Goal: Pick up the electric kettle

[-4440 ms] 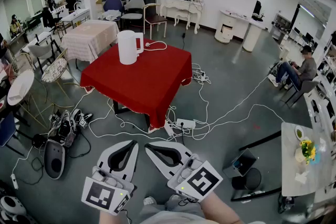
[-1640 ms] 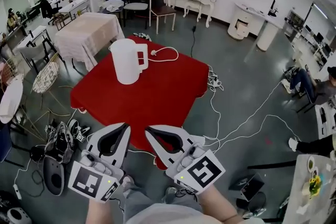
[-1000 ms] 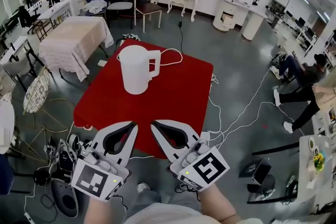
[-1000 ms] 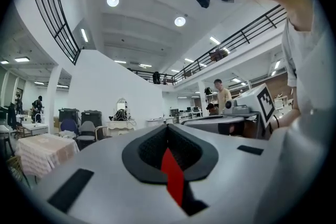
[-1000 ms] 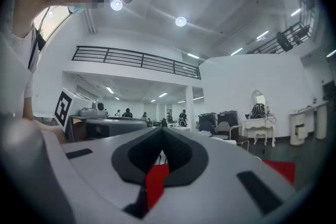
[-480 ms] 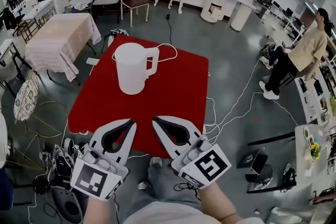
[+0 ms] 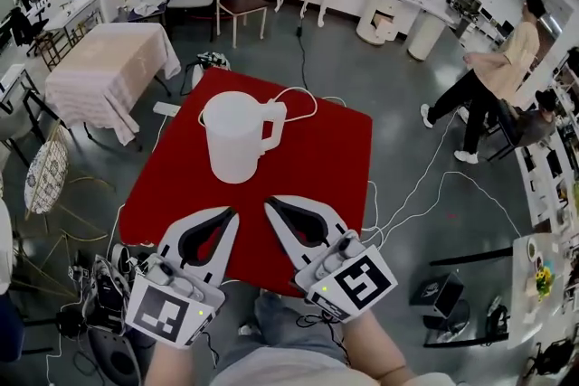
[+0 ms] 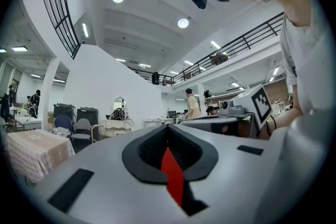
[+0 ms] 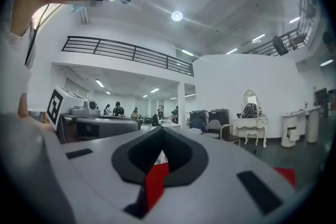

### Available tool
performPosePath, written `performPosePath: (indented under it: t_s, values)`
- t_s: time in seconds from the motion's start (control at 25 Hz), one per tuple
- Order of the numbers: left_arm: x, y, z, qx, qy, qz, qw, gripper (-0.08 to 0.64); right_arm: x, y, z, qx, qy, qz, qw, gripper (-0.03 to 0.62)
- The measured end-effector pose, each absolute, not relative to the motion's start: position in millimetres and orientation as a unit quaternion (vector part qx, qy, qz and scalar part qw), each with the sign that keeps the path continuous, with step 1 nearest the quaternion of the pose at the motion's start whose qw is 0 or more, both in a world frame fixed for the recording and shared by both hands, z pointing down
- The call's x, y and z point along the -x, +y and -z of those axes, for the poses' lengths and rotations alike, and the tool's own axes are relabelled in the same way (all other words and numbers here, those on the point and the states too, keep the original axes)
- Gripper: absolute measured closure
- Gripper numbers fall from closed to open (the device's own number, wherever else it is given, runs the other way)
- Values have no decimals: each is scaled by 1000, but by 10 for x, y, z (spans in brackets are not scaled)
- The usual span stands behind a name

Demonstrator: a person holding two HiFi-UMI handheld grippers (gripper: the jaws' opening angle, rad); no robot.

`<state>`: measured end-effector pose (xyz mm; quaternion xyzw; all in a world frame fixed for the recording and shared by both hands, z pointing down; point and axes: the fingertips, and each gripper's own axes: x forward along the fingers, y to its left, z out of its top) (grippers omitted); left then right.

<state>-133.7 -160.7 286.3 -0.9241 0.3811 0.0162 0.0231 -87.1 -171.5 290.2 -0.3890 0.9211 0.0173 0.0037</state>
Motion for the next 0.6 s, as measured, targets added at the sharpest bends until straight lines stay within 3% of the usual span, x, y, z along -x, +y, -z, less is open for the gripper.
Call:
performPosePath:
  t_s: [0.6]
  values:
    - [1099,-2364,-2992,913,407,-22,9,549,448,-2998,-3500,427,904,10,-28,584]
